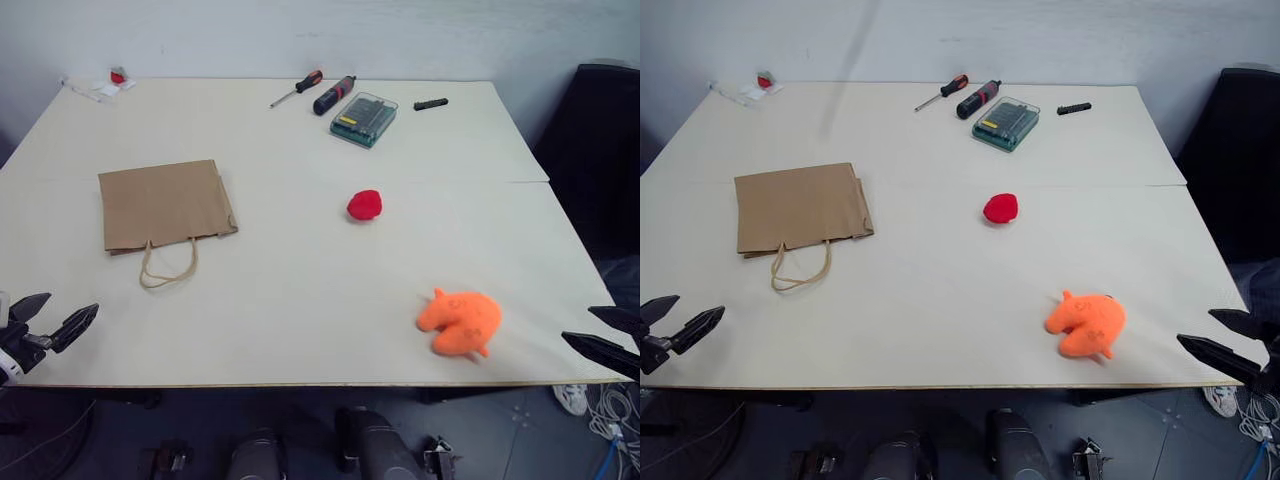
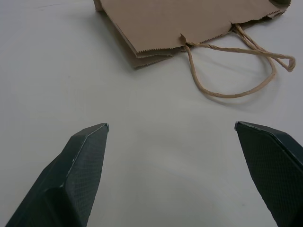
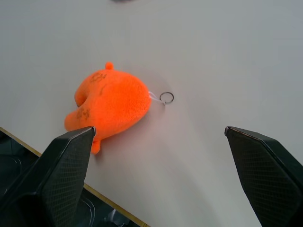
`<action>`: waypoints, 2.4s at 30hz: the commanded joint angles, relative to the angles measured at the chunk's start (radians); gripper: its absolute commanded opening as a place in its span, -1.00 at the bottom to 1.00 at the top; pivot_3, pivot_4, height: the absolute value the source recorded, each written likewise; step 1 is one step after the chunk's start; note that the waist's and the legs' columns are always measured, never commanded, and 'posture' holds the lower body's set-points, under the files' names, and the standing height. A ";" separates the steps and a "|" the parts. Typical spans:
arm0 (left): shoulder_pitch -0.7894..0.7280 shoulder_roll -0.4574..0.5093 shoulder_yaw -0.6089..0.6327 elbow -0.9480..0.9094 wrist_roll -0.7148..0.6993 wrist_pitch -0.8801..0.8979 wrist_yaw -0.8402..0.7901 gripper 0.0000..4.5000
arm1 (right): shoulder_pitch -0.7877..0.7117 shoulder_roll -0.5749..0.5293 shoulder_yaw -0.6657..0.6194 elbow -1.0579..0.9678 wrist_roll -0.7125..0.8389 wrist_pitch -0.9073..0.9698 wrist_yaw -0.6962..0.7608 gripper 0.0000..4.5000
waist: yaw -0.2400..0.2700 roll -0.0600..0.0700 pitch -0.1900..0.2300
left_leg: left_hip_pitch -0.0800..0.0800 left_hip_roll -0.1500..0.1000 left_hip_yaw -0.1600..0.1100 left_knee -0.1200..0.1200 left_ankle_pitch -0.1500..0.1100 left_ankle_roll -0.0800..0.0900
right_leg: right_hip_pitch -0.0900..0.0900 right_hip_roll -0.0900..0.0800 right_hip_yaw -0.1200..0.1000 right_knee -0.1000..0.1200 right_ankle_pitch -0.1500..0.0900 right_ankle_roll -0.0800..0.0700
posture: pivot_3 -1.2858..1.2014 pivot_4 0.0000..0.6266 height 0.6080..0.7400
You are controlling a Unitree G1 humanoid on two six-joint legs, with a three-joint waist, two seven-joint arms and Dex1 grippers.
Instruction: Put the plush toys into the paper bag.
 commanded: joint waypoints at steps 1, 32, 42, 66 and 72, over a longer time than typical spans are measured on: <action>0.002 0.030 0.028 0.005 0.001 -0.022 -0.022 0.99 | -0.011 -0.005 -0.031 -0.009 0.007 -0.003 -0.005 1.00 | 0.001 0.000 0.000 | 0.000 0.000 0.000 0.000 0.000 0.000 | 0.000 0.000 0.000 0.000 0.000 0.000 | 0.03 -0.52 1.00; -0.335 0.233 -0.398 0.172 0.297 -0.412 -0.189 0.99 | -0.446 -0.105 0.304 -0.440 0.313 0.132 -0.210 1.00 | 0.001 0.000 0.000 | -0.001 0.000 0.002 0.001 0.001 -0.001 | -0.001 0.000 0.000 0.001 0.000 0.000 | 0.03 -0.52 1.00; -0.354 0.277 -0.446 0.297 0.319 -0.562 -0.314 0.99 | -0.511 -0.108 0.349 -0.431 0.310 0.135 -0.231 1.00 | 0.002 0.000 0.000 | -0.003 0.001 0.005 0.003 0.001 0.001 | -0.004 0.001 0.001 0.001 -0.001 0.001 | 0.03 -0.52 1.00; -0.592 0.225 -0.584 0.402 0.304 -0.410 -0.360 -0.98 | -0.528 -0.085 0.378 -0.449 0.339 0.143 -0.297 1.00 | 0.003 -0.001 0.000 | -0.001 0.001 0.005 0.010 0.002 0.001 | -0.003 0.000 0.002 0.010 -0.001 0.001 | 0.03 -0.52 1.00; -0.651 0.202 -0.589 0.142 0.049 0.092 -0.421 -0.98 | -0.520 -0.052 0.425 -0.477 0.325 0.132 -0.341 1.00 | 0.005 -0.001 0.000 | -0.004 0.001 0.003 0.015 0.001 0.001 | -0.003 0.000 0.001 0.012 -0.001 0.001 | 0.03 -0.52 1.00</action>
